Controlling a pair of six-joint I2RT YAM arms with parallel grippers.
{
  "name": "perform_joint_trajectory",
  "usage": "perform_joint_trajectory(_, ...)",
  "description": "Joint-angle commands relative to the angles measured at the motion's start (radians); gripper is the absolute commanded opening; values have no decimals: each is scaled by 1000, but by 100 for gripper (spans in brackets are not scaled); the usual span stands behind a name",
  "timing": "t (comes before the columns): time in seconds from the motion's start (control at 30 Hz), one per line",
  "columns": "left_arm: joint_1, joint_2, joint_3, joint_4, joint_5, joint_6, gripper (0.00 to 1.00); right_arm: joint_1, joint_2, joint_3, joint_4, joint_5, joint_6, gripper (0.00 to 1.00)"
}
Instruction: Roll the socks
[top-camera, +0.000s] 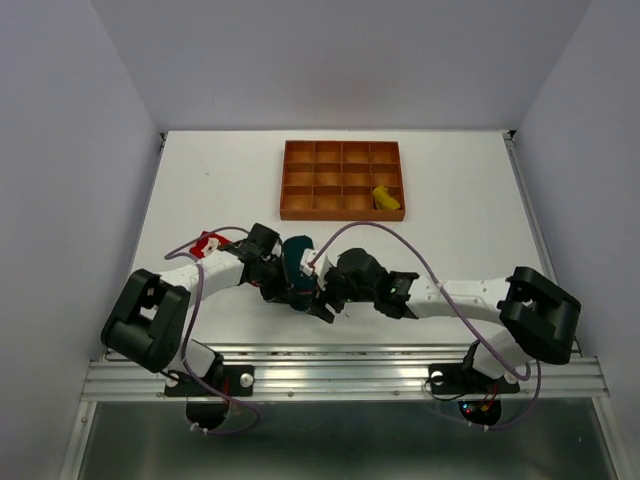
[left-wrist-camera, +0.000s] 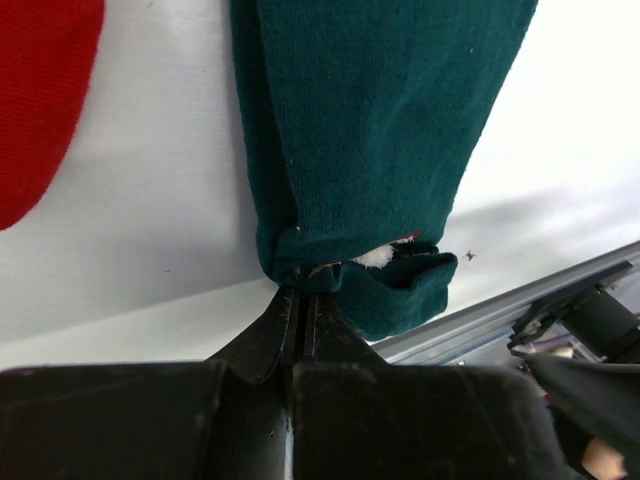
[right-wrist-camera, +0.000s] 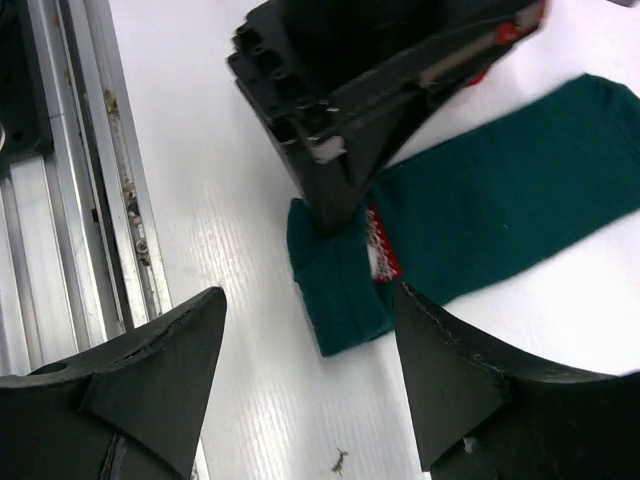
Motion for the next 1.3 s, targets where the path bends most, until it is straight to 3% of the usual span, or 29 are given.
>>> perform_joint_trajectory(0.0,27,13,24,-55,88,37,0,94,63,67,15,142,-108,72)
perform_joint_trajectory(0.27,96,66,41,-103,160,71,0,148,98,51,3,308,-169,70)
perform_joint_trajectory(0.93,131,97,54,-150,207,76,0,220,215,120,-29,407,-263,64)
perform_joint_trajectory(1.27,134,114,59,-159,214,83,0,220,256,131,-42,373,-271,43)
